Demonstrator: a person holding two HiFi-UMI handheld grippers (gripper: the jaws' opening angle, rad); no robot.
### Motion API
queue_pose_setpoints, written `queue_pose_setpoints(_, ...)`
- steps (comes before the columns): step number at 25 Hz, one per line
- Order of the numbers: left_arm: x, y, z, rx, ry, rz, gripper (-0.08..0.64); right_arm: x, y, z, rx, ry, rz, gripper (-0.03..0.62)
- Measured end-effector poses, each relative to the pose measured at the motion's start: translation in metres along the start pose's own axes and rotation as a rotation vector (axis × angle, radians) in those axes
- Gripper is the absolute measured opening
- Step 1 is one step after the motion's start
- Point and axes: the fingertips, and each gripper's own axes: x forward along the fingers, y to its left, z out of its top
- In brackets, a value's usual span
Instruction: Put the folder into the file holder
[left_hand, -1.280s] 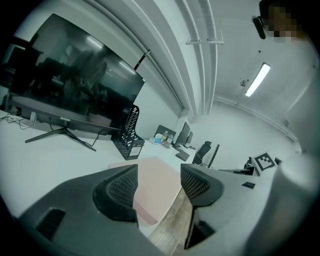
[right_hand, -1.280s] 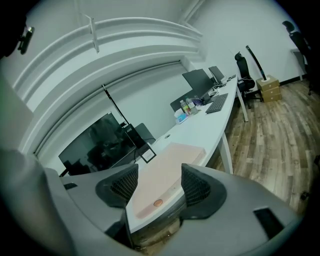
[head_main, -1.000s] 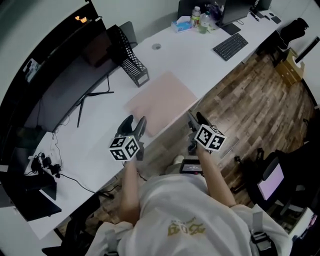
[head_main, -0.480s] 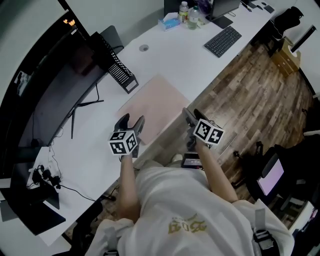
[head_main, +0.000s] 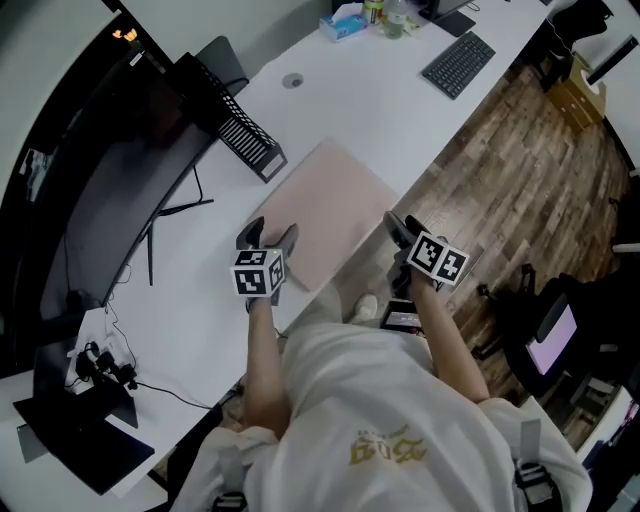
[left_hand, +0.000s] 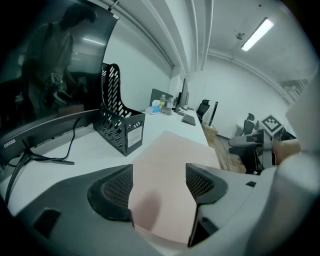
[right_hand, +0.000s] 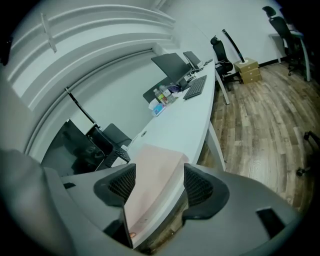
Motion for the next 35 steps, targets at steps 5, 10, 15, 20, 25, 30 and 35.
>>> queue_pose_setpoints(5,0.018,0.029,-0.009,0.031,0.069,0.028,0.342,0.017,0.003,-0.019,0.012,0.057,0.002,0.311)
queue_pose_setpoints(10,0.025,0.047,-0.013,0.118,0.116,0.061,0.347,0.03,0.0,-0.043,0.073,0.115,0.006,0.322)
queue_pose_setpoints(15,0.037,0.047,-0.018,0.127,0.171,0.033,0.359,0.033,-0.011,-0.049,0.134,0.12,0.009,0.322)
queue_pose_setpoints(20,0.042,0.047,-0.019,0.096,0.184,-0.002,0.365,0.035,-0.016,-0.055,0.14,0.138,0.009,0.324)
queue_pose_setpoints(25,0.046,0.047,-0.011,0.047,0.169,-0.043,0.368,0.039,-0.017,-0.056,0.152,0.138,0.02,0.328)
queue_pose_setpoints(30,0.057,0.038,-0.014,0.131,0.227,-0.051,0.379,0.04,-0.021,-0.058,0.161,0.14,0.02,0.328)
queue_pose_setpoints(35,0.063,0.026,-0.013,0.15,0.222,-0.073,0.377,0.042,-0.025,-0.057,0.165,0.138,0.019,0.328)
